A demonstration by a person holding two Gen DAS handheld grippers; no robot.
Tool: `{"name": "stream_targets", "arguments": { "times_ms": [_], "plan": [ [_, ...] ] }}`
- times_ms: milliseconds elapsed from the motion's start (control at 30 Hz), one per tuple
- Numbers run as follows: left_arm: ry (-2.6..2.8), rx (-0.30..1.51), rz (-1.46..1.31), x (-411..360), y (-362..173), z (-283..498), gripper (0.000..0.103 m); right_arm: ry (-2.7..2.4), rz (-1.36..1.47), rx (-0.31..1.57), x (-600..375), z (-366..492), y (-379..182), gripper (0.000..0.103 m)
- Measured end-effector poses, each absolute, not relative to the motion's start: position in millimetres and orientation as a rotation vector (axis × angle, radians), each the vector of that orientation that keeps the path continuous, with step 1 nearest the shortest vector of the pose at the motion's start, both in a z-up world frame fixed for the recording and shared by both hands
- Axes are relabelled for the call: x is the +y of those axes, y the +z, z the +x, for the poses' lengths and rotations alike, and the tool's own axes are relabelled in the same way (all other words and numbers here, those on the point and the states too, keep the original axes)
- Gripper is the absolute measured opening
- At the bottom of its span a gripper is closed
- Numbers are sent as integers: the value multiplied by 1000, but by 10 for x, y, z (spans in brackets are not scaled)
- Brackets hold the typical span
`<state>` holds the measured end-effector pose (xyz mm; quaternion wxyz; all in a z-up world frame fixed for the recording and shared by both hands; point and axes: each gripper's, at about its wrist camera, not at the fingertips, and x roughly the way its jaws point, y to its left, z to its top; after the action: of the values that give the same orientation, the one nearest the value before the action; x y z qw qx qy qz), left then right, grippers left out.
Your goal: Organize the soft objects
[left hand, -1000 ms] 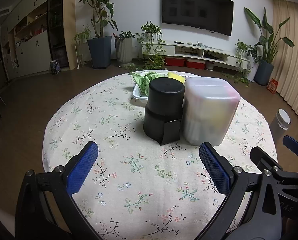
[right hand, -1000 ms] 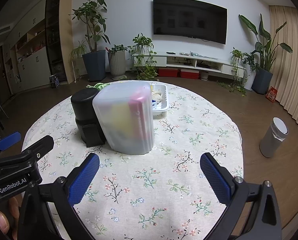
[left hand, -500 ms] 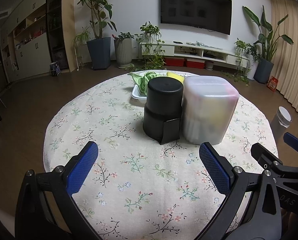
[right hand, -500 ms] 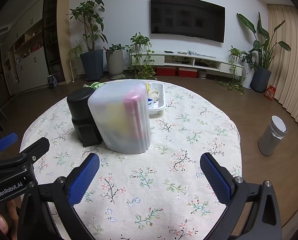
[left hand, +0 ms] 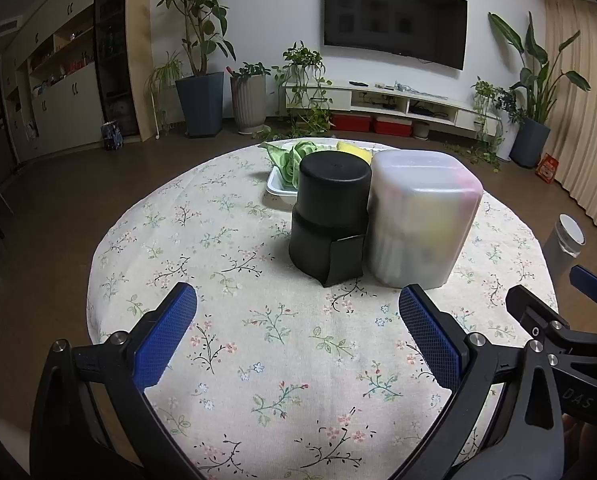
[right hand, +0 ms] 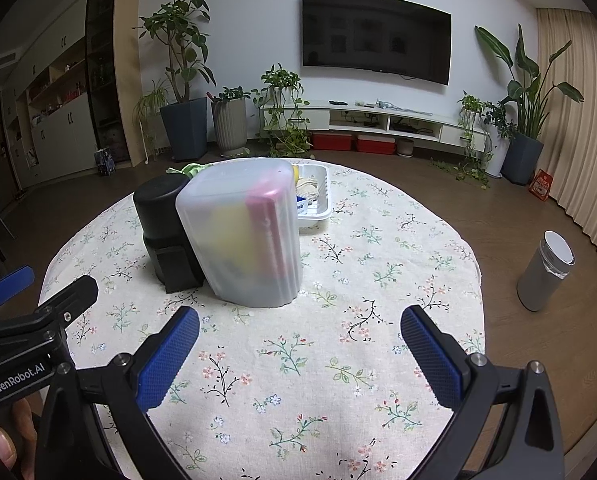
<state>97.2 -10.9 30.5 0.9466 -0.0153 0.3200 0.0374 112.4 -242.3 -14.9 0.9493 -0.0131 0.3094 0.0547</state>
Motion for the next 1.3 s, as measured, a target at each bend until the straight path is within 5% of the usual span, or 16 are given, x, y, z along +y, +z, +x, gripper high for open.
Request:
{"name": "stream_targets", "arguments": {
  "times_ms": [1300],
  "plan": [
    [87,627,-21,-132,320,953,103,116,-23,642,-2402,1107,-221,103]
  ]
}}
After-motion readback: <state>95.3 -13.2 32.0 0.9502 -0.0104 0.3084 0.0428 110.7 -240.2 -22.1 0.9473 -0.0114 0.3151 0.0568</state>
